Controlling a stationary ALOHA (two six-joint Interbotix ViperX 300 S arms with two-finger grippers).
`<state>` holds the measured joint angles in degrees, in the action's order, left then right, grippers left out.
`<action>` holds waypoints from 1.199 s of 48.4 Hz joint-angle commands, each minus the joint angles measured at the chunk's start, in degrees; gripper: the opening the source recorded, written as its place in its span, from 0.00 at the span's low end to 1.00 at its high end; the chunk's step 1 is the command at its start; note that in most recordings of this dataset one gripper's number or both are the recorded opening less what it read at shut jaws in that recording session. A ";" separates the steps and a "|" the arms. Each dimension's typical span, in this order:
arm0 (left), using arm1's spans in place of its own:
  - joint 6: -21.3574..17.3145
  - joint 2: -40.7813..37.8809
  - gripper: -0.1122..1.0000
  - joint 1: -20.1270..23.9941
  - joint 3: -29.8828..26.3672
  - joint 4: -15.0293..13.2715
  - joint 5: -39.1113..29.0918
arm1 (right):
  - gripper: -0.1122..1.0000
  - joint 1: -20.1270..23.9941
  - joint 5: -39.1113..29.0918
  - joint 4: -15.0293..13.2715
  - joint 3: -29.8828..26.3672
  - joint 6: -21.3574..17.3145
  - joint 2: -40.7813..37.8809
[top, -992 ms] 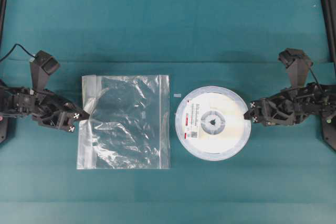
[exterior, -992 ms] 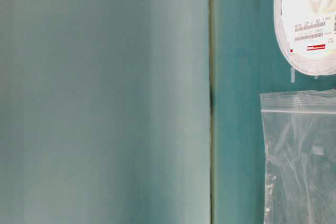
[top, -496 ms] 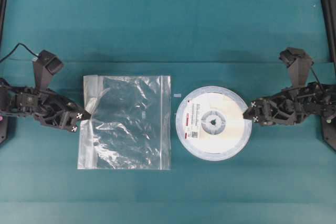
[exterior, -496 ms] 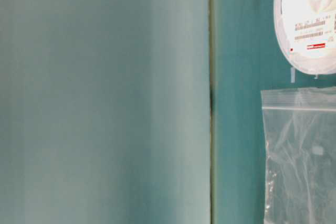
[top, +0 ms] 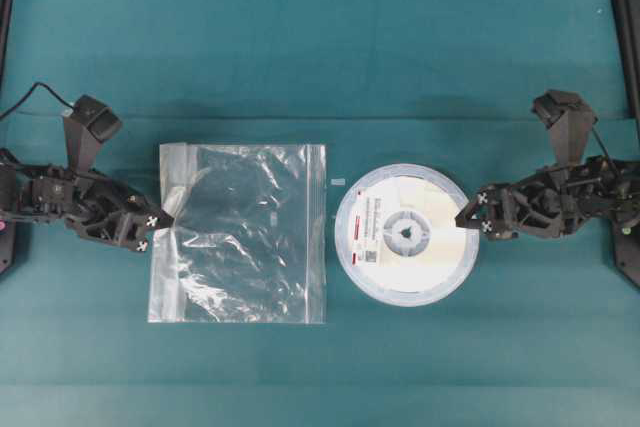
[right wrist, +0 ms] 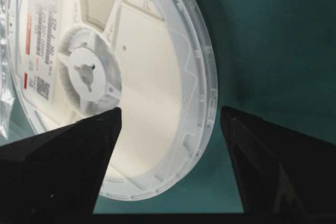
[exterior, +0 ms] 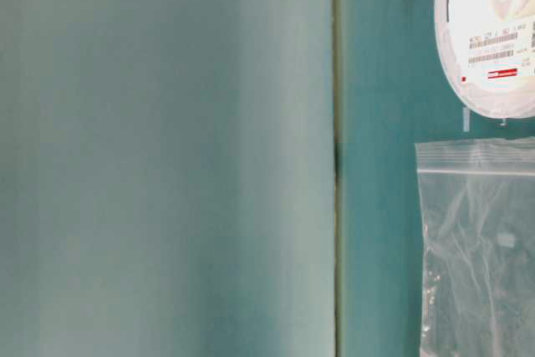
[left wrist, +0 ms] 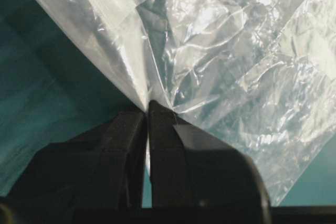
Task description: Take out the reel from the clear zip bag.
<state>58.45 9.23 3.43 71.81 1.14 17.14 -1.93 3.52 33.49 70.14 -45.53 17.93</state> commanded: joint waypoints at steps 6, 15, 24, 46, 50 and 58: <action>0.18 1.14 0.31 -0.09 -0.70 0.18 0.09 | 0.93 0.00 0.35 -0.26 -1.05 0.00 0.53; 0.26 2.90 0.79 -0.09 -1.05 0.18 -0.35 | 0.93 0.00 0.44 -0.26 -1.14 0.00 1.14; 0.09 5.54 0.92 -0.09 -1.58 0.18 -3.60 | 0.93 0.00 0.44 -0.35 -1.14 0.00 1.85; -0.26 27.25 0.90 -0.09 -1.58 0.62 -16.35 | 0.93 0.00 0.62 -3.96 -2.81 3.16 6.42; -0.53 32.78 0.90 -0.09 -1.49 0.62 -19.25 | 0.93 0.09 0.44 -5.62 -3.60 4.83 7.21; -5.89 42.19 0.90 -0.09 -1.58 0.62 -24.87 | 0.93 0.09 0.26 -7.29 -5.45 9.49 8.26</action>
<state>54.84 48.08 3.43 71.10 1.58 -5.71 -1.93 3.60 26.81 66.18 -38.14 25.40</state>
